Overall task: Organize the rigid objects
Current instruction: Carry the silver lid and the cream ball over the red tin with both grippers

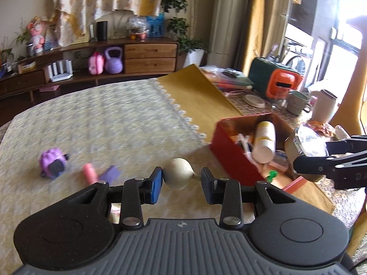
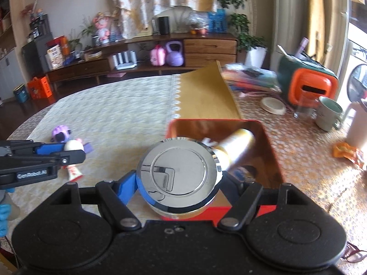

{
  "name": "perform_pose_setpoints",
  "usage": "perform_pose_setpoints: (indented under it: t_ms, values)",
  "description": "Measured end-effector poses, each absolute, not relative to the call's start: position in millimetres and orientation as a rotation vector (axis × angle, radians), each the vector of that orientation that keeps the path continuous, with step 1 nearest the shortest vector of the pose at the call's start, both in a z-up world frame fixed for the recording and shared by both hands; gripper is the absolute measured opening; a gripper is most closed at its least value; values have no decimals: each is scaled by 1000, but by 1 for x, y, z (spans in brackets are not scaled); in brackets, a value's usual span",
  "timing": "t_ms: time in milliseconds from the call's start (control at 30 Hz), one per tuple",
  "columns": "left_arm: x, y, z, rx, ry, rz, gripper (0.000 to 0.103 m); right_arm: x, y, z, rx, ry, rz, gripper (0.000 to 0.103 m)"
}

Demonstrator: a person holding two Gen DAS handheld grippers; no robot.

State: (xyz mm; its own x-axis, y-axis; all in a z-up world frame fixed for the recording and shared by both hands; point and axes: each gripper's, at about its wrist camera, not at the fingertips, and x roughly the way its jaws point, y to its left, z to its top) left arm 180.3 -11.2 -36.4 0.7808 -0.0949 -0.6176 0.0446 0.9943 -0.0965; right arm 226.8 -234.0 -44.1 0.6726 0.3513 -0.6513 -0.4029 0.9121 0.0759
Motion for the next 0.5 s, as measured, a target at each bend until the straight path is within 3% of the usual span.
perform_pose_setpoints:
  t_ms: [500]
  values:
    - [234, -85, -41, 18, 703, -180, 36, 261, -289, -65, -62, 733, 359, 76]
